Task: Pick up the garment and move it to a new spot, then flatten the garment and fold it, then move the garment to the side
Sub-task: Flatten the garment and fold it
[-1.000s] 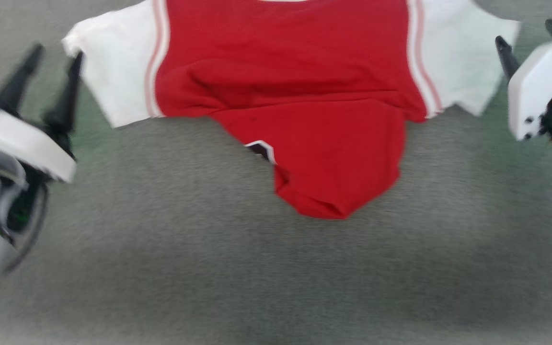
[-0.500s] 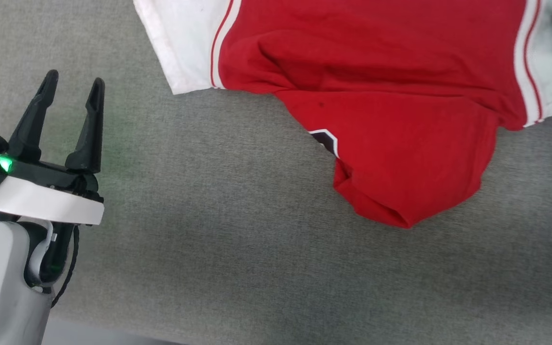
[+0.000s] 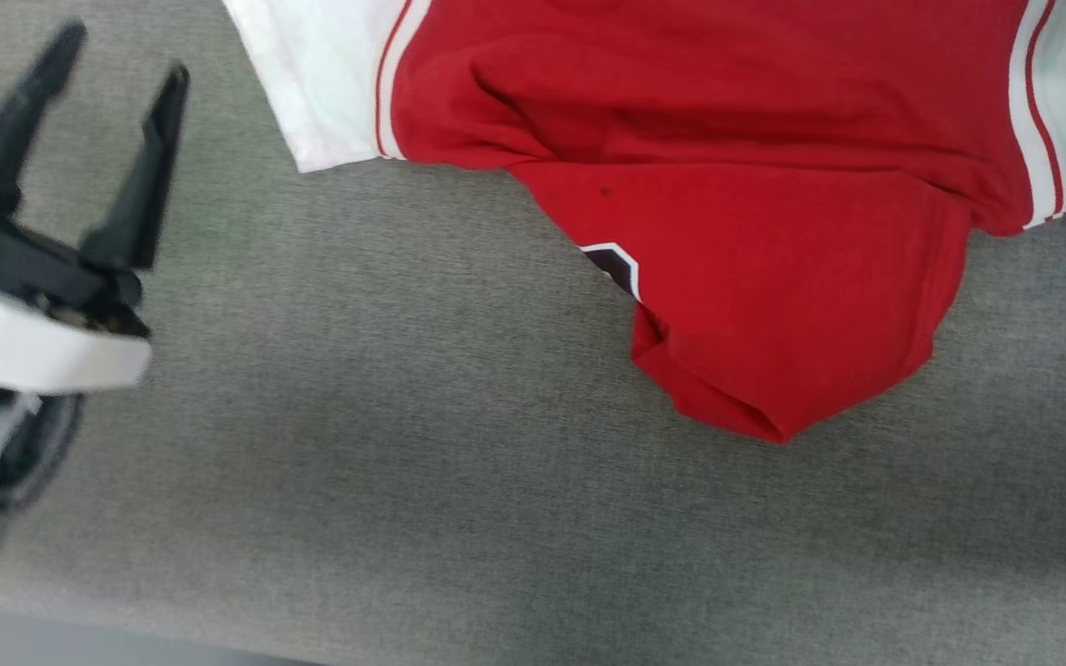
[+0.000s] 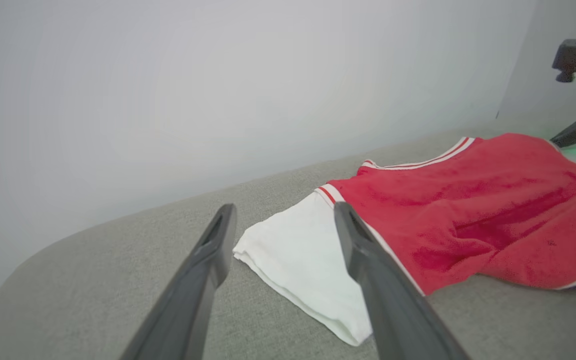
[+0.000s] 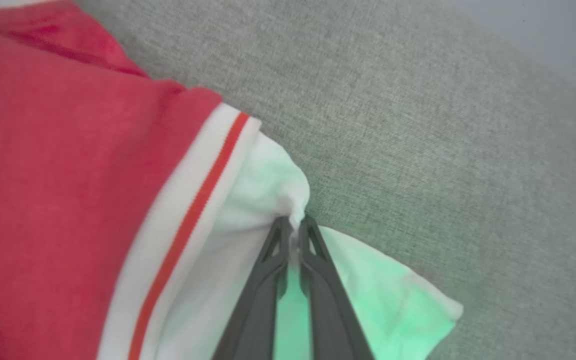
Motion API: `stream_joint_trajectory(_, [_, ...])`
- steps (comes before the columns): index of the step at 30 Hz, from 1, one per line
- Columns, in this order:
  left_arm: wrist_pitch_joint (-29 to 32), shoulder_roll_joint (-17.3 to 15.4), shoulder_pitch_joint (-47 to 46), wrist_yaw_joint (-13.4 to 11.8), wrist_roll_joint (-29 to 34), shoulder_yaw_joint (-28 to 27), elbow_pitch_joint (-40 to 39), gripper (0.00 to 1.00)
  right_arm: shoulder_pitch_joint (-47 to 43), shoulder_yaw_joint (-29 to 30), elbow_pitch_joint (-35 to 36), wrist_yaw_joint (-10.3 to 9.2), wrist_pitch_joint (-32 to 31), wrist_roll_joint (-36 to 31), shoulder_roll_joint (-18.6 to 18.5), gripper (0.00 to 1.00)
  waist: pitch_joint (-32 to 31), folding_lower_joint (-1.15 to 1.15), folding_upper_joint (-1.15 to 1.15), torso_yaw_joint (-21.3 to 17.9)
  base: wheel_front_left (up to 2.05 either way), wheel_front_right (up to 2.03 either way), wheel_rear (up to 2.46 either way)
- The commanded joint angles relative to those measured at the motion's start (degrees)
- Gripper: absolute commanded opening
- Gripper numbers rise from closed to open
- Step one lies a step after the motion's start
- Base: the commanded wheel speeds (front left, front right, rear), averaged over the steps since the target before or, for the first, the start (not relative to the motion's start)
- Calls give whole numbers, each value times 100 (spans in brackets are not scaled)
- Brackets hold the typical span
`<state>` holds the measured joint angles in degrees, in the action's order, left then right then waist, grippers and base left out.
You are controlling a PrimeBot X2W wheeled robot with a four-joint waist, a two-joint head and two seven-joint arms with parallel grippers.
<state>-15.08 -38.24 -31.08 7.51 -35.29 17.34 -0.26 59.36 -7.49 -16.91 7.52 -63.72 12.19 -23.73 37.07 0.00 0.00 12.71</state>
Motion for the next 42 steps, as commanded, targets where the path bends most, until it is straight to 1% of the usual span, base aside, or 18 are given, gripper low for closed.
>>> stream_joint_trajectory(1, [-10,-185,-270,-7,-90,213,19,100,-234,-61,-229,-6,-155,-38,-11,0,65,0,0,-71,0,0,0])
stream_joint_trajectory(3, [-10,-540,-750,-7,-280,593,157,100,-198,-122,-214,-7,-167,-45,75,0,104,0,0,-128,0,0,0])
stream_joint_trajectory(5, [76,-823,-1269,-9,-787,1191,347,100,-152,-188,-200,-6,-180,-47,132,0,155,0,0,-186,0,0,0])
stream_joint_trajectory(6, [223,-993,-1609,-9,-1015,1542,420,100,-114,-225,-194,-6,-193,-49,157,0,190,0,0,-219,0,0,0])
stream_joint_trajectory(8, [814,-1296,-2263,-10,-1485,2258,641,100,-42,-292,-179,-6,-189,-47,216,0,272,0,0,-287,0,0,0])
stream_joint_trajectory(11, [1760,-1443,-3243,-10,-2476,3119,834,100,68,-423,-147,-6,-181,-36,303,0,391,0,0,-396,0,0,0])
stream_joint_trajectory(13, [2339,-1610,-3809,-10,-2733,3631,1055,100,129,-539,-126,-6,-211,-17,357,0,471,0,0,-484,0,0,0])
stream_joint_trajectory(16, [2809,-1568,-4498,-9,-3072,4196,1466,100,206,-698,-84,-5,-266,21,454,0,584,0,0,-624,0,0,0])
stream_joint_trajectory(20, [3257,-1616,-5189,-9,-3392,4759,1975,100,276,-849,-89,-5,-286,68,529,0,704,0,0,-808,0,0,0])
stream_joint_trajectory(24, [3627,-1653,-5612,-10,-3614,5216,2489,100,307,-966,-124,-5,-291,75,578,0,789,0,0,-944,0,0,0])
stream_joint_trajectory(26, [3907,-1636,-5637,-11,-3813,5390,2654,100,312,-1009,-148,-5,-283,68,605,0,808,0,0,-987,0,0,0])
stream_joint_trajectory(29, [4279,-1633,-5659,-10,-4048,5556,2537,100,331,-1073,-195,-5,-245,84,621,0,820,0,0,-1027,0,0,0])
stream_joint_trajectory(34, [4607,-1707,-5586,11,-4378,5650,2173,100,381,-1111,-241,-5,-169,97,646,0,820,0,0,-1040,0,0,0])
stream_joint_trajectory(35, [4684,-1736,-5552,11,-4466,5661,2125,76,404,-1101,-243,-5,-133,93,661,0,819,0,0,-1044,0,0,0])
stream_joint_trajectory(36, [4755,-1755,-5515,11,-4529,5673,2048,45,421,-1074,-257,-5,-92,91,684,0,813,0,0,-1048,0,0,0])
stream_joint_trajectory(37, [4805,-1775,-5476,11,-4568,5681,1993,21,437,-1059,-263,-5,-71,97,716,0,804,0,0,-1051,0,0,0])
stream_joint_trajectory(38, [4813,-1793,-5455,11,-4568,5687,1962,0,451,-1051,-260,-5,-32,100,742,0,796,0,0,-1056,0,0,0])
stream_joint_trajectory(42, [4683,-1814,-5379,9,-4633,5694,1972,0,520,-1023,-240,-5,132,113,777,0,727,0,0,-1089,0,0,0])
